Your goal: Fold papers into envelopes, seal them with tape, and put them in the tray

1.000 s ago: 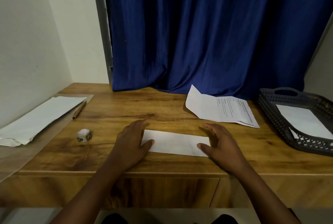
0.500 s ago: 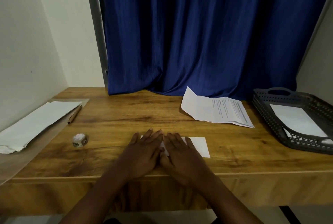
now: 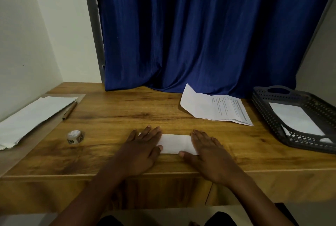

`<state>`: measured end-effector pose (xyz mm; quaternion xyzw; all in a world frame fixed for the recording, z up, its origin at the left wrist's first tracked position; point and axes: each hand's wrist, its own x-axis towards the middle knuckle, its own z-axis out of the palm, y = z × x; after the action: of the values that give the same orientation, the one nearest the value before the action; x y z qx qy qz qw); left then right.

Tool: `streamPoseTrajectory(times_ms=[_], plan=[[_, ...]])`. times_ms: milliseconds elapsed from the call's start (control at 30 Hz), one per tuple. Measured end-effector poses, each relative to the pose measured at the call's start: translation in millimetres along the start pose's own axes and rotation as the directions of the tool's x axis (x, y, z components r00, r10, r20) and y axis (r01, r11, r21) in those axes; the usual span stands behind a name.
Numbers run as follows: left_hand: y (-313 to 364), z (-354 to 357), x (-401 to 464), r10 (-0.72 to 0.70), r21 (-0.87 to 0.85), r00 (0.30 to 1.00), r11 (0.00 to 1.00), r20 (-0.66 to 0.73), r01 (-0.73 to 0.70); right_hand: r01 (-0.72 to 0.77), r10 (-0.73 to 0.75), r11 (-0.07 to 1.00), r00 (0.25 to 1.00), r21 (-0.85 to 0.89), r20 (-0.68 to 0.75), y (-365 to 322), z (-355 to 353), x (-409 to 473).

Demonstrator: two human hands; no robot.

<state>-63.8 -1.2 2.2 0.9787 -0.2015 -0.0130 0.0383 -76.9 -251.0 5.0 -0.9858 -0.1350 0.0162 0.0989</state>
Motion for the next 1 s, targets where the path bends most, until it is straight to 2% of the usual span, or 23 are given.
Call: streamPoseTrajectory(times_ms=[133, 300, 467, 533, 633, 700, 800, 1000], plan=[[1.9, -3.3, -3.4, 0.001, 0.001, 1.000, 1.000, 0.006, -0.001, 0.007, -0.007, 1.000, 1.000, 0.001, -0.009, 1.3, -1.6, -5.5], [3.0, -5.3, -6.0, 0.022, -0.026, 1.000, 0.999, 0.009, -0.022, 0.101, -0.113, 0.991, 0.985, -0.094, -0.133, -12.6, -6.3, -8.2], [-0.7, -0.4, -3.1, 0.028, -0.032, 0.999, 0.999, -0.021, -0.029, 0.196, -0.199, 0.975, 0.980, 0.108, 0.016, -39.9, -10.2, -10.4], [-2.3, 2.1, -3.6, 0.009, -0.092, 0.998, 0.996, -0.058, -0.015, 0.233, -0.234, 0.972, 0.971, 0.029, 0.053, -45.5, -5.1, -11.0], [-3.0, 4.7, -5.8, -0.072, -0.257, 0.984, 0.966, -0.160, 0.029, 0.234, -0.234, 0.970, 0.972, -0.067, 0.017, -47.9, -0.4, -15.9], [-3.8, 5.0, -6.9, -0.162, -0.441, 0.960, 0.896, -0.228, 0.047, 0.240, -0.244, 0.967, 0.969, -0.090, -0.044, -45.6, -1.8, -23.1], [-6.2, 4.9, -7.6, -0.276, -0.685, 0.923, 0.728, -0.270, 0.017, 0.290, -0.307, 0.947, 0.944, -0.136, -0.118, -38.6, -7.9, -33.4], [-7.4, -3.1, -13.8, -0.339, -0.889, 0.916, 0.457, -0.216, -0.040, 0.368, -0.367, 0.929, 0.909, -0.033, -0.200, -26.1, -32.7, -43.5]])
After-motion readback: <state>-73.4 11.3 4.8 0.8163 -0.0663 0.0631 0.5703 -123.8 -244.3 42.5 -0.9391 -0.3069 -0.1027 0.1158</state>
